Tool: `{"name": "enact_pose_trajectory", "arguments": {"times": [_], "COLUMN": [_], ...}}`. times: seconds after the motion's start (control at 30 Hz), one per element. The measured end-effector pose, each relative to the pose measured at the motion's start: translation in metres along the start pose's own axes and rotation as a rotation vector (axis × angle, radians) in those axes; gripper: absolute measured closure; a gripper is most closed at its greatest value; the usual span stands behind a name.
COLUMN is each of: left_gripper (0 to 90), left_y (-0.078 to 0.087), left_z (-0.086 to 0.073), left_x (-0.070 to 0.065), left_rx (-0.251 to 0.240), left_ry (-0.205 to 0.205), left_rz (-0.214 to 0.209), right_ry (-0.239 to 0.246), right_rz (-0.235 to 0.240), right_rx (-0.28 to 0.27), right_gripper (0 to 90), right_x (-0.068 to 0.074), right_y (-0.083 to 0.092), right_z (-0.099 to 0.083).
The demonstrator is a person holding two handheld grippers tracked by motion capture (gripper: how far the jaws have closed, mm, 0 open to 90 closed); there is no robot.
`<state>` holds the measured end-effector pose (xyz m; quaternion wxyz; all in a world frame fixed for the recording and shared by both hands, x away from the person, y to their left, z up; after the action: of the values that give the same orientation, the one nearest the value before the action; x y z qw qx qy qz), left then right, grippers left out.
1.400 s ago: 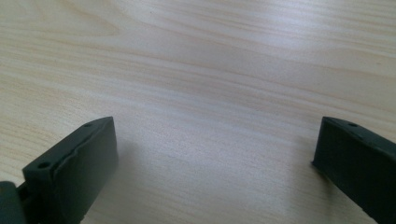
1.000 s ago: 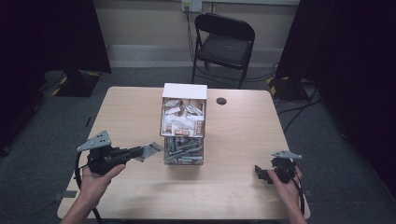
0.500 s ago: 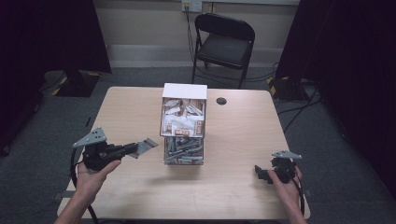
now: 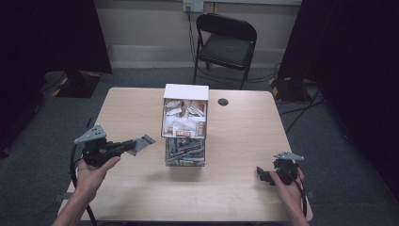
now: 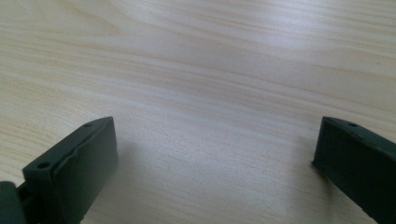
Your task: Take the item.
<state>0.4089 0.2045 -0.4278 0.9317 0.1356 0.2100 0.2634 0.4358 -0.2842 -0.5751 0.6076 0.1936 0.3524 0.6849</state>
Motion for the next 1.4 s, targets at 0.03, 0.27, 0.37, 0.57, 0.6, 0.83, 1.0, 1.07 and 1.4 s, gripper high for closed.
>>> {"name": "enact_pose_trajectory", "arguments": {"times": [0.03,0.27,0.37,0.57,0.6,0.83,1.0,1.07,1.4], "left_gripper": [90.0,90.0,90.0,90.0,90.0,90.0,90.0,90.0,90.0], "left_y": [-0.001,-0.007,-0.010,-0.015,-0.015,-0.020,-0.027,-0.029,-0.031], "left_z": [0.000,-0.002,-0.003,-0.004,-0.004,-0.008,-0.011,-0.012,-0.022], "left_x": [0.001,0.011,0.016,0.026,0.026,0.043,0.047,0.048,0.065], "left_rx": [0.004,0.022,0.033,0.037,0.037,0.054,0.074,0.076,0.098], "left_ry": [0.000,-0.005,-0.003,0.012,0.012,0.029,0.014,0.016,0.044], "left_rz": [-0.001,0.020,0.030,0.047,0.047,0.071,0.076,0.074,0.110], "right_ry": [0.000,-0.001,0.000,-0.001,-0.001,0.000,0.000,0.000,-0.001], "right_rz": [0.000,0.000,0.000,0.000,0.000,0.000,0.000,0.000,0.000], "right_rx": [0.000,0.000,0.000,0.000,0.000,0.001,0.000,0.000,0.001], "right_gripper": [0.0,0.0,0.0,0.0,0.0,0.0,0.0,0.0,0.0], "right_x": [0.000,0.000,0.000,0.000,0.000,0.000,0.000,0.000,0.000], "right_y": [0.000,0.000,0.000,0.000,0.000,0.000,0.000,0.000,0.000], "right_z": [0.000,0.000,0.000,0.000,0.000,0.000,0.000,0.000,0.000]}}
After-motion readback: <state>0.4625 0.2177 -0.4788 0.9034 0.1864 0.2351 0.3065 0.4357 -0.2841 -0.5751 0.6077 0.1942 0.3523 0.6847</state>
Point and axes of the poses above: each handheld gripper's, and its own axes: y roughly backward along the jaws, z roughly out of its top, x roughly to its left, the point moved 10 cm from there along -y, roughly forward along the jaws, and after that the axes turned 12 degrees about -z, right-handed, at the moved point
